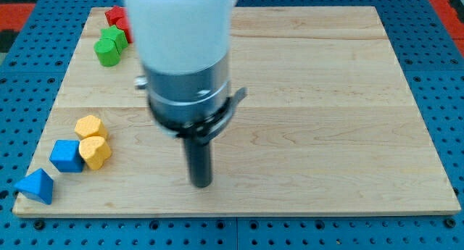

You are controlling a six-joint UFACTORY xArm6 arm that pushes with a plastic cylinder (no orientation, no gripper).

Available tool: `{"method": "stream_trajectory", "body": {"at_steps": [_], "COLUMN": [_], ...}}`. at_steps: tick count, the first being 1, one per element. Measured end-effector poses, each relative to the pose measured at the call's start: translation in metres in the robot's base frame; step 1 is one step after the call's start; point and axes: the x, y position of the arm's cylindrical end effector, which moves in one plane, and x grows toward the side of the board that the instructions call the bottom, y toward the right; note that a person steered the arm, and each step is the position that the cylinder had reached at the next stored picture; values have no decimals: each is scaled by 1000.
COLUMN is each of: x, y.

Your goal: Move the triangle to the right

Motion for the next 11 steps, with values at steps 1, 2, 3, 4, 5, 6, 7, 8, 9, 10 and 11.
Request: {"method": "stream_trajectory", "body": {"at_steps": [1,2,3,4,5,6,7,8,9,10,11], "x": [35,36,35,32,29,0,-2,-2,-2,-6,-28], "y": [-80,-85,-133,-233,-240,-233,-210,-180,-155,-107,-30]}}
